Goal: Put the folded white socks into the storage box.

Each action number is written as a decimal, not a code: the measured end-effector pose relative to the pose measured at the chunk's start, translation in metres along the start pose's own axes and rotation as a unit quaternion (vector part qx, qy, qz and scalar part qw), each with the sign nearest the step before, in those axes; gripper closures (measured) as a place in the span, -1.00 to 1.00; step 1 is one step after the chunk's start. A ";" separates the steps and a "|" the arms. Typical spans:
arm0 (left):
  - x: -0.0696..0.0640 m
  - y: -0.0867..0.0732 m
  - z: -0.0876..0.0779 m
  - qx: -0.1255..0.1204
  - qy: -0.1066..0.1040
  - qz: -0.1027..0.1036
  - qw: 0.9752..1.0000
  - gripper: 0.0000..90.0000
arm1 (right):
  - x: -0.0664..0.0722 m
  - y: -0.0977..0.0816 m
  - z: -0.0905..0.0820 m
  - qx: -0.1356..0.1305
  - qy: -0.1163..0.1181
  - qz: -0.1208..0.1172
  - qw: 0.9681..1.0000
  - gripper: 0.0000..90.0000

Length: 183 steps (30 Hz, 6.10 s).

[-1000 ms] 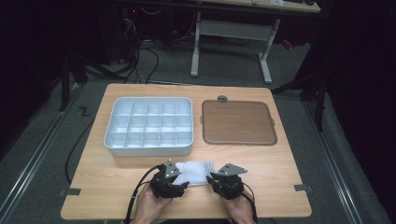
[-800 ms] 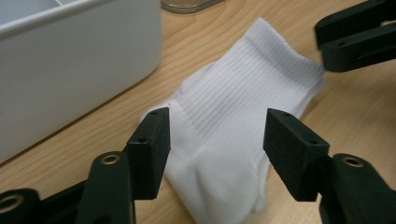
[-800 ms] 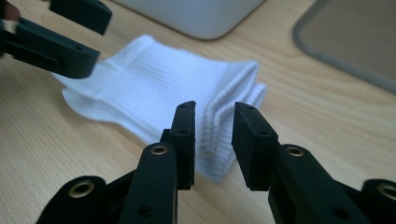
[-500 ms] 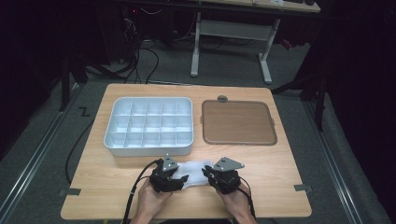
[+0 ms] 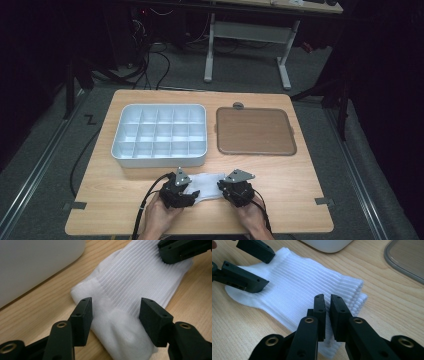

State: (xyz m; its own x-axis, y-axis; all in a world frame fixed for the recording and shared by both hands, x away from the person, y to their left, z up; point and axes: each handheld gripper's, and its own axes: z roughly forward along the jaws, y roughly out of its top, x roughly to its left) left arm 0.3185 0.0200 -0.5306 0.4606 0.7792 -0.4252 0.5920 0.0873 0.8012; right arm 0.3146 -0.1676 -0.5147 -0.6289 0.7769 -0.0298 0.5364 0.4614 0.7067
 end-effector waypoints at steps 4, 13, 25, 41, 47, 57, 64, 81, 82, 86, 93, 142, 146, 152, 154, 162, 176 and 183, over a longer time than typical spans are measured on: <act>0.002 -0.001 -0.006 0.008 0.002 -0.005 1.000 -0.02 | 0.005 0.000 0.001 -0.002 0.007 -0.009 1.000 0.86; 0.019 0.012 -0.021 -0.008 0.014 -0.055 0.998 -0.09 | 0.018 0.005 0.006 0.000 0.020 -0.023 1.000 0.85; 0.035 0.028 -0.004 -0.021 0.031 -0.111 0.993 -0.09 | 0.029 0.016 0.004 -0.014 0.037 -0.029 0.999 0.85; 0.036 0.023 0.006 -0.018 0.037 -0.095 0.995 0.16 | 0.039 0.017 0.024 0.004 0.040 -0.040 0.998 0.91; 0.034 0.022 0.007 -0.017 0.033 -0.095 0.995 0.35 | 0.039 0.015 0.024 0.002 0.040 -0.037 0.999 0.92; 0.037 0.025 0.006 -0.010 0.016 -0.123 0.992 0.75 | 0.040 0.015 0.023 0.002 0.040 -0.045 0.998 0.93; 0.035 0.031 -0.005 -0.018 0.002 -0.133 0.991 0.83 | 0.041 0.015 0.023 0.005 0.043 -0.040 0.998 0.94; 0.024 0.048 -0.033 -0.028 -0.038 -0.144 0.988 0.86 | 0.050 0.027 0.034 0.015 0.069 -0.070 0.995 0.99; 0.024 0.049 -0.034 -0.028 -0.040 -0.145 0.988 0.87 | 0.052 0.028 0.035 0.015 0.068 -0.073 0.995 0.99; 0.023 0.050 -0.037 -0.033 -0.046 -0.153 0.987 0.87 | 0.059 0.035 0.041 0.020 0.074 -0.090 0.993 1.00; 0.026 0.050 -0.035 -0.033 -0.044 -0.163 0.985 0.88 | 0.063 0.043 0.046 0.021 0.098 -0.090 0.991 0.99; 0.011 0.057 -0.030 -0.028 -0.060 -0.167 0.984 0.89 | 0.022 0.021 0.028 0.004 0.056 0.008 0.998 0.67; 0.009 0.059 -0.029 -0.030 -0.059 -0.166 0.984 0.88 | 0.026 0.022 0.030 0.001 0.063 0.014 0.998 0.67; 0.008 0.057 -0.027 -0.026 -0.054 -0.156 0.986 0.89 | 0.039 0.027 0.036 -0.002 0.072 0.007 0.997 0.67; 0.009 0.056 -0.027 -0.024 -0.052 -0.155 0.986 0.88 | 0.044 0.029 0.038 -0.003 0.076 0.004 0.997 0.67; 0.015 0.053 -0.027 -0.020 -0.046 -0.158 0.986 0.88 | 0.046 0.032 0.037 -0.012 0.102 0.015 0.995 0.62; 0.014 0.052 -0.022 -0.012 -0.042 -0.156 0.987 0.89 | 0.020 0.028 0.009 -0.033 0.083 0.029 0.996 0.80; 0.011 0.049 -0.018 -0.010 -0.043 -0.153 0.987 0.88 | 0.027 0.027 0.029 0.008 0.072 0.002 0.997 0.88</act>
State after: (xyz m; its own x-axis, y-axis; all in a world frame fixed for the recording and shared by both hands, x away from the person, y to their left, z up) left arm 0.3407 0.0437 -0.4879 0.3174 0.6589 -0.6820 0.6996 0.3227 0.6375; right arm 0.3288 -0.1213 -0.5171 -0.6998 0.7103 0.0759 0.5474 0.4650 0.6958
